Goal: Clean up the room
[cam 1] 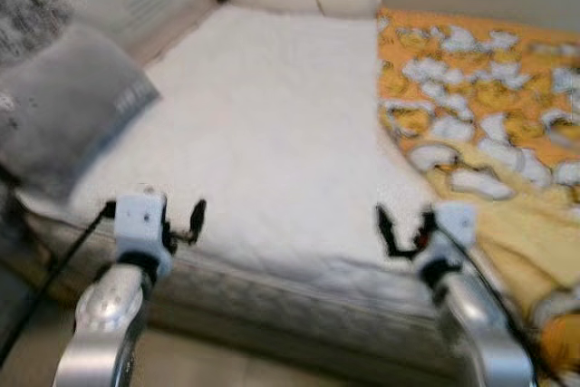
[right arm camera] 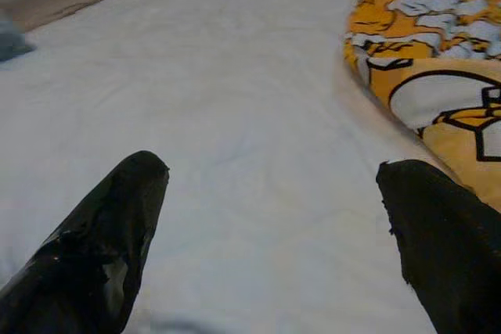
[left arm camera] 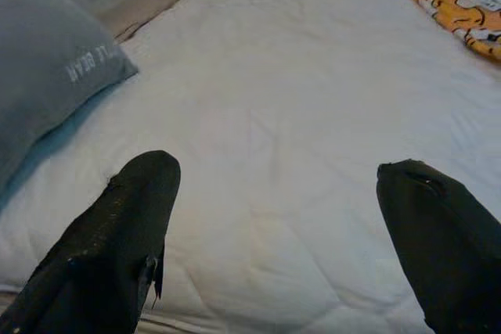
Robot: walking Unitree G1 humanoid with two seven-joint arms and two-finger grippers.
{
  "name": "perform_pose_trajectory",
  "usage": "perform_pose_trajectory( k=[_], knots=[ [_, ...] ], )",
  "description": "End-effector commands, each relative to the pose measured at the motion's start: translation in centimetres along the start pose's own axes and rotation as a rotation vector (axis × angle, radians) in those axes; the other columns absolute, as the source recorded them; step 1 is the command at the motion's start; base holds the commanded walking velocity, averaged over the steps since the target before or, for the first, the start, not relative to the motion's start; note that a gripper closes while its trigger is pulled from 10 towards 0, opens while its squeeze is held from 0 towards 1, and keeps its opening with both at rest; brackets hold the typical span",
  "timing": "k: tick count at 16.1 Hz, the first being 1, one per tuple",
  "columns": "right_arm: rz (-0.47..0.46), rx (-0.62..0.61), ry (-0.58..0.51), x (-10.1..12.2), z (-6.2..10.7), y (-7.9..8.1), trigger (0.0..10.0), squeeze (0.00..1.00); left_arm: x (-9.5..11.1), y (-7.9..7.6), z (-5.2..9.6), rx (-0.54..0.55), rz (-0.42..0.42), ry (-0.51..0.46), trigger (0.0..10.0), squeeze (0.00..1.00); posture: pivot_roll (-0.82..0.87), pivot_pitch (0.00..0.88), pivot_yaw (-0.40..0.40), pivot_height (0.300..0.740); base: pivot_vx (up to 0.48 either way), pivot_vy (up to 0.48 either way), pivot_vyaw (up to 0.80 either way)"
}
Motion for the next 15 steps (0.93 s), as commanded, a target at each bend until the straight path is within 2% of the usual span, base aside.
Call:
perform_pose_trajectory(
  k=[1, 11, 15],
  knots=[
    [0.028, -0.033, 0.001, 0.2, 0.2, -1.1, 10.0, 0.00, 0.2, -0.2, 0.1, -0.005, -0.005, -0.005, 10.0, 0.97, -0.02, 0.000, 0.014, 0.740, 0.000, -0.435, 0.00],
    [0.016, -0.050, -0.006, 0.6, 0.6, -1.9, 10.0, 0.00, -0.1, -1.5, 0.0, -0.028, 0.012, 0.011, 10.0, 0.97, -0.04, 0.000, 0.015, 0.740, 0.000, -0.439, 0.00],
    [0.014, -0.058, 0.007, 0.4, 0.7, -2.3, 10.0, 0.00, 0.4, -1.7, -0.1, -0.029, 0.016, -0.002, 10.0, 0.98, -0.05, 0.000, 0.013, 0.740, 0.000, -0.439, 0.00]
  ],
)
Point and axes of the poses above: a point about 5 cm out from each wrist's last joint towards the gripper, its own z axis pointing back from the gripper into the wrist, its own x axis along the axis of the wrist's last joint, y = z × x, the point moved 4 cm from there along -z, pointing out of the wrist towards the gripper, and after that the axes turned 1 degree about z, right-handed, at the moved point
